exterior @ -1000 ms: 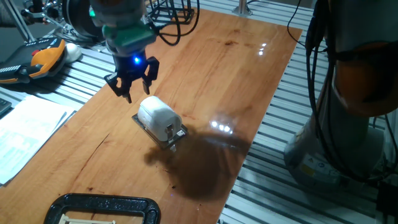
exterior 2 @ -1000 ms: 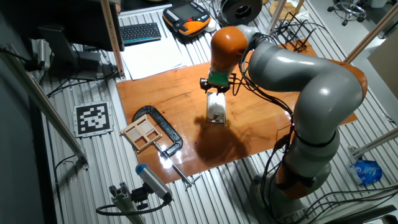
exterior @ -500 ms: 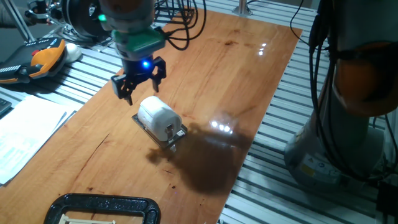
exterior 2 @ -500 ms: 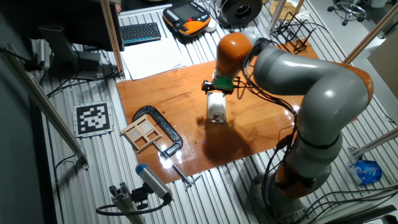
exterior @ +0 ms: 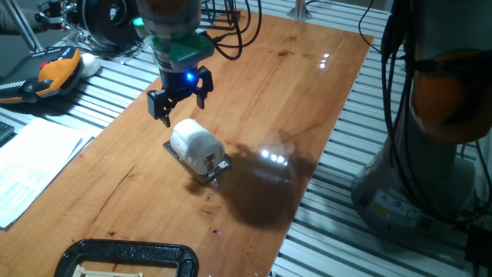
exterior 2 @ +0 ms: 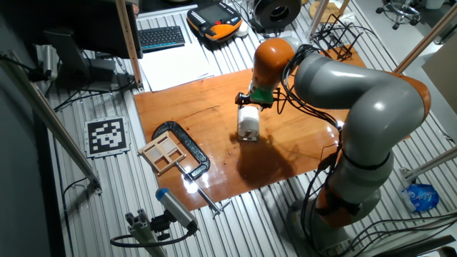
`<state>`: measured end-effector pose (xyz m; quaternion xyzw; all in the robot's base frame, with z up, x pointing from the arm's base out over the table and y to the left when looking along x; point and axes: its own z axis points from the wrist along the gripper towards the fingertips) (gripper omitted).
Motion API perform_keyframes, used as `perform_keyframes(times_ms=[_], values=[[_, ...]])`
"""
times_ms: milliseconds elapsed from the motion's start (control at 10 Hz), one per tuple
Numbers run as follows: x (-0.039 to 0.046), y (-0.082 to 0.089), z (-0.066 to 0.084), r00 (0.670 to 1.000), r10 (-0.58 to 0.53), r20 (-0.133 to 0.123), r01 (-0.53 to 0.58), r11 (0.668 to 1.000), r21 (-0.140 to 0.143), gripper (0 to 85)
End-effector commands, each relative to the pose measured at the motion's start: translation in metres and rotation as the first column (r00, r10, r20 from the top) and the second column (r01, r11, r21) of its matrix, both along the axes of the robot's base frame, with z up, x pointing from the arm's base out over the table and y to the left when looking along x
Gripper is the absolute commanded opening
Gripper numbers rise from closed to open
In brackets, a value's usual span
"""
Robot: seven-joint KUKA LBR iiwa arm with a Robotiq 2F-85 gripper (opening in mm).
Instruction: Take the roll of paper down from the shelf
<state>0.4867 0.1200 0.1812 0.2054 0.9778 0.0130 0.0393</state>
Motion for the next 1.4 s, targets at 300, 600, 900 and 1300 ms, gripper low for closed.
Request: perform_keyframes(times_ms=[300,600,900,1300], values=[[0.0004,0.0,0.001,1.0,0.005,-0.001,-0.005,1.0,-0.005,85.0],[0.0004,0.0,0.001,1.0,-0.028,-0.009,0.027,0.999,-0.044,85.0],[0.0004,0.0,0.001,0.998,-0.048,-0.031,0.047,0.999,-0.021,85.0],[0.0011,-0.001,-0.01,1.0,-0.023,-0.017,0.023,0.999,-0.041,85.0]])
